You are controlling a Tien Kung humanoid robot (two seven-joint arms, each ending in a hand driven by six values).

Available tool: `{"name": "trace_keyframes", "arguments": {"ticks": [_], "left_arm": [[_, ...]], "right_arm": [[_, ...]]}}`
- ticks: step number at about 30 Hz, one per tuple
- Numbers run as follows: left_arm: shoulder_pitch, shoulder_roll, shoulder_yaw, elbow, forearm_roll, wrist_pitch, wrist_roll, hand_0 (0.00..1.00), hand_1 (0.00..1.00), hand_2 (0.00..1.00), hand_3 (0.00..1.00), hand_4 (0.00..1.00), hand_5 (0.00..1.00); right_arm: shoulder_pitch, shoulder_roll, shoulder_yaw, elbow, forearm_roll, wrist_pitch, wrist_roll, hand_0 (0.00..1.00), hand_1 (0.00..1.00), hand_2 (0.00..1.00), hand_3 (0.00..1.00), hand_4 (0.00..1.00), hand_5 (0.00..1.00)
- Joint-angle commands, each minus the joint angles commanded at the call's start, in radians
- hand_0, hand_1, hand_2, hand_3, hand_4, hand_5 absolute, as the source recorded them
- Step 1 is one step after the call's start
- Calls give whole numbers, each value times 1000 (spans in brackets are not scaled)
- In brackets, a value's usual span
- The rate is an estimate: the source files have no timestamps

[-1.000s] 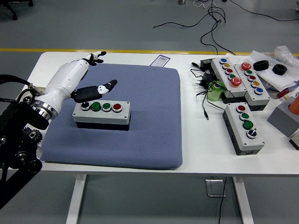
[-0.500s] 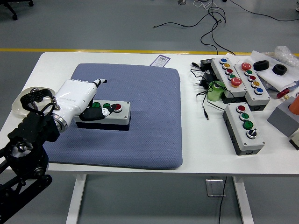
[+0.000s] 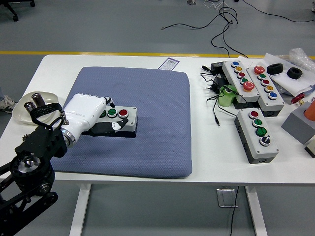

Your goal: Pick up the button,place it on the desk,press the button,press the button

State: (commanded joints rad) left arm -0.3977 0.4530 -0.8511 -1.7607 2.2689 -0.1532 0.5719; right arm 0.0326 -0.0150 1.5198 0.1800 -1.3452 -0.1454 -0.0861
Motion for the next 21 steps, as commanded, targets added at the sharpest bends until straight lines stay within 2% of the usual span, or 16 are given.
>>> {"name": "trace_keyframes", "arguments": {"ticks": [13, 21], "left_arm": [[-26, -12, 36, 113, 0, 27, -21, 5, 2, 2, 716, 771, 998], [-38, -11, 45, 149, 0, 26, -30, 6, 2, 2, 721, 769, 998]], "right_arm": [[-6, 2, -21, 0, 7, -5, -20, 656, 693, 769, 654, 353, 178], [-9, 3, -28, 0, 14, -7, -21, 655, 693, 768, 654, 353, 177]]}}
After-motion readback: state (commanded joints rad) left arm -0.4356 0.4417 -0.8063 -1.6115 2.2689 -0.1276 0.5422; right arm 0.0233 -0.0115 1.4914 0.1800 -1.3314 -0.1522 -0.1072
